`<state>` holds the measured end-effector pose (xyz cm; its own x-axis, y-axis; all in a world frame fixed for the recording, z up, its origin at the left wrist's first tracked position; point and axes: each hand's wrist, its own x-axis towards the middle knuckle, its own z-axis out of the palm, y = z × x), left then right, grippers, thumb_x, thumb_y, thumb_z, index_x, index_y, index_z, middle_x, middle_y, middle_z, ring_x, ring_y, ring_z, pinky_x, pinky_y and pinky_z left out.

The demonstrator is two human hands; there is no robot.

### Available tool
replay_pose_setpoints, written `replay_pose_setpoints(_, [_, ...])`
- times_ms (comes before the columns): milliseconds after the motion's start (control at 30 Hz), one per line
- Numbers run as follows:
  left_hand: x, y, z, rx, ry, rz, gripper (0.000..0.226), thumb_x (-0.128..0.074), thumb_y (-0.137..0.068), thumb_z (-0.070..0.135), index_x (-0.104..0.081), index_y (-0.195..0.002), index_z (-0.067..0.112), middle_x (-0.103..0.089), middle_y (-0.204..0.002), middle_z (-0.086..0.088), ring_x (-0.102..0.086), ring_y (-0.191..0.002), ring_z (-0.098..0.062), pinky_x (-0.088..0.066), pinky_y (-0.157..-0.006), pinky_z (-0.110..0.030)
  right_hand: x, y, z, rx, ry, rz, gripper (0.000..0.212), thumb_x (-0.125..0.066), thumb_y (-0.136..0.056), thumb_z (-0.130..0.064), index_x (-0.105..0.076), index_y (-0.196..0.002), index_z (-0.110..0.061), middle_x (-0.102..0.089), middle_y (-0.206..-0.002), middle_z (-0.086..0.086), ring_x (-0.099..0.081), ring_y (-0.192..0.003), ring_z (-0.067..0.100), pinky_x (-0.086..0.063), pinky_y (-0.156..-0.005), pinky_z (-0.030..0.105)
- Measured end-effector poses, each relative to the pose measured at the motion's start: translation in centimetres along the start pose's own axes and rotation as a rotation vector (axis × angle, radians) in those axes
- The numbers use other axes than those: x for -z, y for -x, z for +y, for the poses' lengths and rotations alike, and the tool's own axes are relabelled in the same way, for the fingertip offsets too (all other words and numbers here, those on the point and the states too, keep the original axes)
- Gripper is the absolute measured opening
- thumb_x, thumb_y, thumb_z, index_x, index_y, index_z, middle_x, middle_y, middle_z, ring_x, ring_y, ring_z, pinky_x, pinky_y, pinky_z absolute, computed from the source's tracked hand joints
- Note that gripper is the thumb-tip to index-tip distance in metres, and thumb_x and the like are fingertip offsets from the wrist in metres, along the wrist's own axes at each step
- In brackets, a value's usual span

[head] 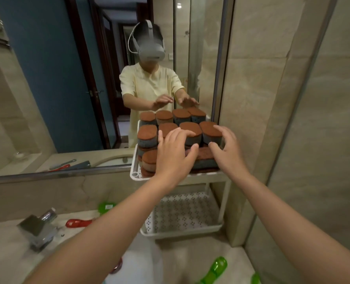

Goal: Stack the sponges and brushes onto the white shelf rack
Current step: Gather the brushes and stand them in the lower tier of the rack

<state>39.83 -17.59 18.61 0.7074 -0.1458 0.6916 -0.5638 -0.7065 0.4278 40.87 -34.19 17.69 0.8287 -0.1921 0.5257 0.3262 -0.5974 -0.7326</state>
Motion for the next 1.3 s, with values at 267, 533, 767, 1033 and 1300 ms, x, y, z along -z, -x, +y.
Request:
replay_pose_setpoints(267, [-0.1, 9.8, 0.0, -0.056, 0.148, 0.032, 0.027, -0.052, -0.087, 0.021, -0.058, -0.113, 0.025, -0.057, -0.113, 0.013, -0.049, -0.113, -0.003, -0.037, -0.097, -0.019, -0.3, 10.6, -0.3, 0.102, -0.150, 0.143, 0.040, -0.049, -0.079, -0.008, -0.064, -0.112, -0.026, -0.056, -0.119, -0.008, -0.049, -0.118, 0.000, -0.038, -0.100, 0.015])
replay_pose_setpoints(533, [-2.5, 17.7, -0.8, 0.121, 0.155, -0.144, 0.029, -0.052, -0.086, 0.019, -0.059, -0.114, 0.026, -0.057, -0.112, 0.015, -0.050, -0.110, -0.005, -0.040, -0.094, -0.024, -1.5, 18.6, 3.6, -0.069, -0.114, -0.032, 0.039, -0.049, -0.079, -0.010, -0.064, -0.110, -0.028, -0.052, -0.117, -0.014, -0.051, -0.117, 0.006, -0.041, -0.096, 0.017])
replay_pose_setpoints(767, [-4.6, 24.1, -2.5, 0.304, 0.134, -0.356, 0.034, -0.052, -0.085, 0.022, -0.058, -0.118, 0.030, -0.057, -0.115, 0.014, -0.050, -0.110, -0.006, -0.045, -0.092, -0.030, -3.3, 23.8, 7.7, -0.193, 0.021, -0.280, 0.038, -0.051, -0.083, -0.012, -0.061, -0.114, -0.031, -0.053, -0.118, -0.011, -0.049, -0.118, 0.010, -0.041, -0.101, 0.030])
replay_pose_setpoints(1033, [-6.7, 29.9, -4.4, 0.513, -0.017, -0.867, 0.044, -0.055, -0.088, 0.033, -0.056, -0.131, 0.027, -0.055, -0.129, 0.003, -0.049, -0.121, -0.015, -0.044, -0.095, -0.031, -5.2, 27.1, 11.8, -0.281, 0.402, -0.854, 0.055, -0.052, -0.088, -0.011, -0.047, -0.141, -0.023, -0.044, -0.147, 0.001, -0.034, -0.138, 0.020, -0.032, -0.108, 0.029])
replay_pose_setpoints(1300, [-7.4, 32.2, -4.6, 0.573, -0.045, -0.976, 0.042, -0.055, -0.086, 0.032, -0.058, -0.127, 0.023, -0.058, -0.119, -0.004, -0.052, -0.112, -0.023, -0.047, -0.089, -0.038, -6.7, 27.9, 12.9, -0.139, 0.667, -1.068, 0.059, -0.053, -0.088, -0.016, -0.040, -0.145, -0.024, -0.035, -0.149, 0.004, -0.029, -0.140, 0.022, -0.028, -0.112, 0.030])
